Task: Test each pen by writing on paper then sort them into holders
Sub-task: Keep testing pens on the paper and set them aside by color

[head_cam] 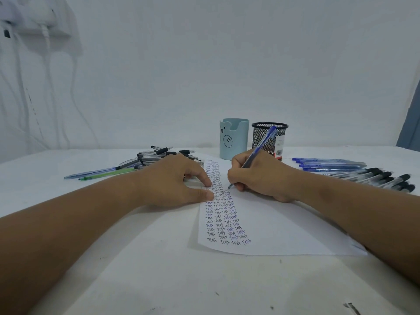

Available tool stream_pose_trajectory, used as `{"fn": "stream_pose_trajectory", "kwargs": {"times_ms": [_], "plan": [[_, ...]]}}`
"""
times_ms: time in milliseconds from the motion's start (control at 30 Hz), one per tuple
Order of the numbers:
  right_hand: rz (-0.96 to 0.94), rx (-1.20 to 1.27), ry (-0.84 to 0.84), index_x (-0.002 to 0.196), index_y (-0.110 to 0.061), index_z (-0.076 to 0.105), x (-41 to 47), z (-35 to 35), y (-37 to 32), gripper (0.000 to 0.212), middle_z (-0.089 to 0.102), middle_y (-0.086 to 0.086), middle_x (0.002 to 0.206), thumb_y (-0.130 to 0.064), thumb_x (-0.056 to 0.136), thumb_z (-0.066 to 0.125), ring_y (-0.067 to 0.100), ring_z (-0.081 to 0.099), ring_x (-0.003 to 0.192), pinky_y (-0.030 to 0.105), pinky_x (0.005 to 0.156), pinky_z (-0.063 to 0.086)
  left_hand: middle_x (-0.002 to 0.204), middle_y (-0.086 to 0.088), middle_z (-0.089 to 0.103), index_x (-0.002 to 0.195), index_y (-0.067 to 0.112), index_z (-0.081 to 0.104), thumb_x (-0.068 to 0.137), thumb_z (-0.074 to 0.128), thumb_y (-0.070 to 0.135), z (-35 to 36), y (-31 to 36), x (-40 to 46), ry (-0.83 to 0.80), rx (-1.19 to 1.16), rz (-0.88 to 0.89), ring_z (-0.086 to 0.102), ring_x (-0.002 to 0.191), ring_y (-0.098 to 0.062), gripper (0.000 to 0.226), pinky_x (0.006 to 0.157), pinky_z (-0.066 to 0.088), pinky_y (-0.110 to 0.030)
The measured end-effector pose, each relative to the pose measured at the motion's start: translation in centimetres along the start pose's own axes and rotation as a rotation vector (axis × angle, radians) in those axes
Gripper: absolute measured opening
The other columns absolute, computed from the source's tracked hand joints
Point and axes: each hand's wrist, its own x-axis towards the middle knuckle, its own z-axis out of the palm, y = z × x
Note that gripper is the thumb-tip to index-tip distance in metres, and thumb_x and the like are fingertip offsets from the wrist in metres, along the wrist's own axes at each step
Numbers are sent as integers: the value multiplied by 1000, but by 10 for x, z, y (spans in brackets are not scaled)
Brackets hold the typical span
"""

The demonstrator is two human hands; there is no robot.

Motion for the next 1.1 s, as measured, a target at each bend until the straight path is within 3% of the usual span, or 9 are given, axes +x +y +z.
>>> {"fn": "stream_pose_trajectory", "kwargs": {"times_ms": [367, 600, 767, 867, 967, 1033, 1100], "plan": [[-3, -21, 26, 52, -18, 54, -1, 0, 0, 31, 62, 6, 58, -10, 80, 63, 12, 50, 58, 23, 58, 41, 108, 27, 68, 103, 41, 74, 77, 76, 58, -1, 1, 0, -11, -2, -11, 59, 107, 7, 31, 103, 45, -26], [17, 9, 12, 48, -18, 51, -1, -1, -1, 37, 60, 8, 58, -8, 82, 63, 11, 43, 47, 15, 43, 33, 108, 27, 69, 105, 38, 75, 79, 76, 55, 0, 1, 0, -13, -4, 7, 58, 106, 10, 31, 101, 44, -21], [-14, -41, 31, 51, -18, 51, -1, 0, -1, 35, 60, 4, 55, -10, 82, 63, 5, 46, 46, 9, 44, 35, 107, 27, 69, 104, 39, 75, 78, 77, 55, -1, 1, -1, -16, -18, -1, 59, 107, 8, 30, 101, 45, -22], [3, 74, 57, 54, -15, 51, -2, 0, -1, 33, 57, 7, 55, -7, 84, 62, 11, 42, 42, 16, 39, 32, 107, 27, 68, 103, 40, 75, 78, 76, 56, -1, 1, -1, -10, -10, -7, 57, 107, 8, 30, 100, 44, -22], [52, 338, 132, 57, -12, 57, -2, -5, -2, 41, 54, 7, 55, -25, 97, 54, 15, 44, 48, 20, 44, 35, 108, 27, 68, 103, 40, 75, 78, 76, 57, 0, 1, -1, -7, 7, -1, 57, 106, 9, 30, 98, 44, -20], [-33, 224, 229, 54, -14, 56, 3, -11, 0, 59, 53, 5, 55, -43, 104, 42, 16, 47, 53, 27, 54, 41, 107, 28, 68, 102, 39, 75, 78, 76, 56, 0, 0, -2, 1, 1, 7, 57, 106, 11, 29, 98, 43, -18], [-88, 115, 340, 54, -17, 52, 7, -20, 0, 61, 50, -1, 50, -53, 102, 42, 16, 46, 51, 31, 59, 41, 107, 27, 68, 102, 38, 75, 78, 76, 54, 0, 1, -2, 8, -11, 9, 57, 105, 12, 29, 96, 43, -15]]}}
